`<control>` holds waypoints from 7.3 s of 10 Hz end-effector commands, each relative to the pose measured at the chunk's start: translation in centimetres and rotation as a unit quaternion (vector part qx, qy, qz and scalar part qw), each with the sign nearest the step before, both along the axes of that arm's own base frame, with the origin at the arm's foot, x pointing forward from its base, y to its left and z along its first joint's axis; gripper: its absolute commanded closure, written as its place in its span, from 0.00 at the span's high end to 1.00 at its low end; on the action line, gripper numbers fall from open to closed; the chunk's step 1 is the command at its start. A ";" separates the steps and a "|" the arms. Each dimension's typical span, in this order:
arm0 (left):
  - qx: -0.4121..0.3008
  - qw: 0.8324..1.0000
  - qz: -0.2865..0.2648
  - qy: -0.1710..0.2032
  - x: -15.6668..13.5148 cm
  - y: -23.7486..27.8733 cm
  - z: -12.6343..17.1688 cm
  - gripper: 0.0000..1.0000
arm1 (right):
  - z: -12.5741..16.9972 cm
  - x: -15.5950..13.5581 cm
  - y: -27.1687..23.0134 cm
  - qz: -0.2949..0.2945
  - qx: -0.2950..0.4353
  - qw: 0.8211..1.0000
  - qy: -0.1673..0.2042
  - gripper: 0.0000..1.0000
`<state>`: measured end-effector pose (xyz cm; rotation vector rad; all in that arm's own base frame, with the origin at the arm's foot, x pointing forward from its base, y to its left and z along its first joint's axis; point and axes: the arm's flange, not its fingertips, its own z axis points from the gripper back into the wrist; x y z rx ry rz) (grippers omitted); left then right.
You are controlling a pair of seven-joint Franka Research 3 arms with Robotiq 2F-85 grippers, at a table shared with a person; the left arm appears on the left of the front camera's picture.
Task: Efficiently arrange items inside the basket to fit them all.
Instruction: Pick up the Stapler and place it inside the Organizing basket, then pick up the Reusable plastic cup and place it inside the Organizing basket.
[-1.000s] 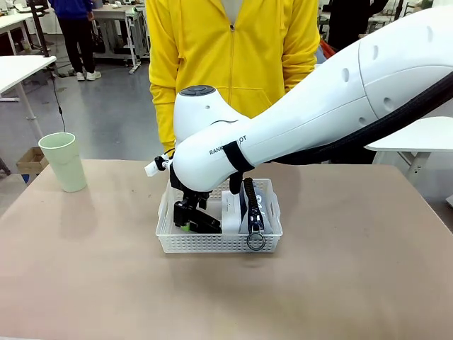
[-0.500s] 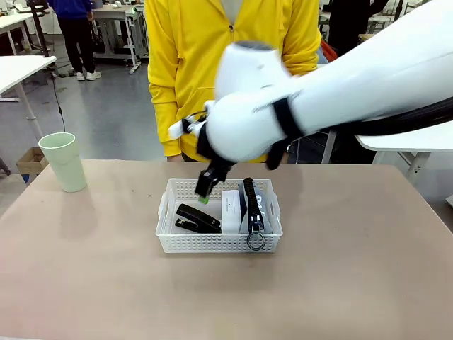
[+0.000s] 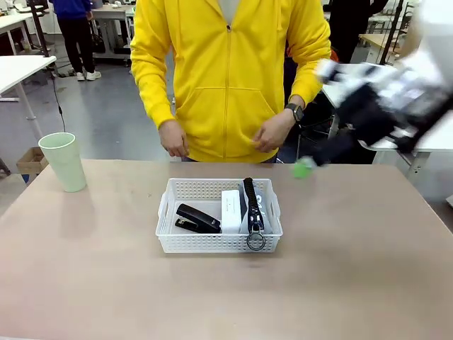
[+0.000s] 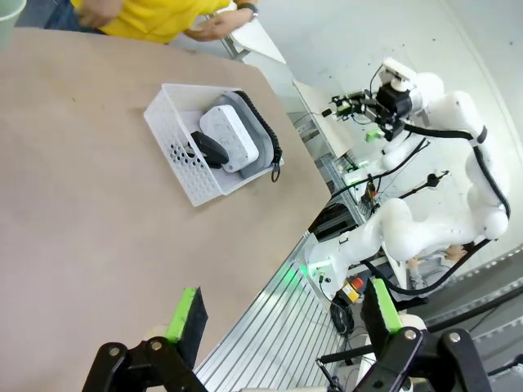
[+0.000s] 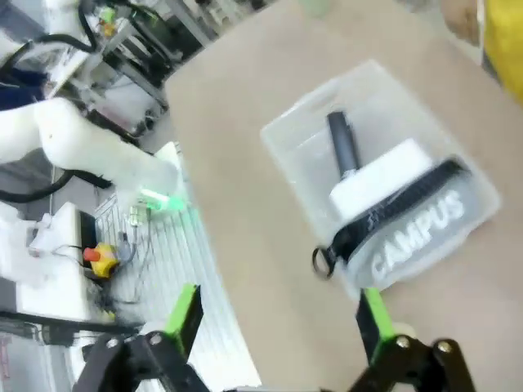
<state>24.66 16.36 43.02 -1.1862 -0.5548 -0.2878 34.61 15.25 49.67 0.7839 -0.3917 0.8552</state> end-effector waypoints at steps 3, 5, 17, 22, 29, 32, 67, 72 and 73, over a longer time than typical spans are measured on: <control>-0.010 1.000 0.002 -0.002 0.0 -0.2 0.3 1.00 | -4.8 -4.5 -16.3 -0.153 0.100 0.976 0.119 1.00; -0.010 1.000 0.002 -0.002 0.0 -0.2 0.3 1.00 | -8.6 -7.2 -21.0 -0.202 0.172 0.955 0.130 1.00; -0.010 1.000 0.002 -0.002 0.0 -0.2 0.3 1.00 | -6.3 -3.6 -24.9 -0.214 0.162 0.952 0.145 1.00; -0.010 1.000 0.002 -0.002 0.0 -0.2 0.3 1.00 | -6.3 -3.6 -24.9 -0.214 0.162 0.952 0.145 1.00; 0.130 0.990 0.052 -0.016 2.2 0.5 -0.1 1.00 | -6.3 -3.6 -24.9 -0.214 0.162 0.952 0.145 1.00; 0.245 0.954 0.071 -0.158 6.1 0.4 -2.4 1.00 | -6.3 -3.6 -24.9 -0.214 0.162 0.952 0.145 1.00; 0.302 0.867 0.064 -0.391 26.8 1.7 -18.7 1.00 | -6.3 -3.6 -24.9 -0.214 0.162 0.952 0.145 1.00; 0.197 0.884 0.111 -0.408 26.9 2.2 -18.0 1.00 | -6.3 -3.6 -24.9 -0.214 0.162 0.952 0.145 1.00; 0.193 0.886 0.111 -0.407 27.0 2.2 -17.9 1.00 | -6.3 -3.6 -24.9 -0.214 0.162 0.952 0.145 1.00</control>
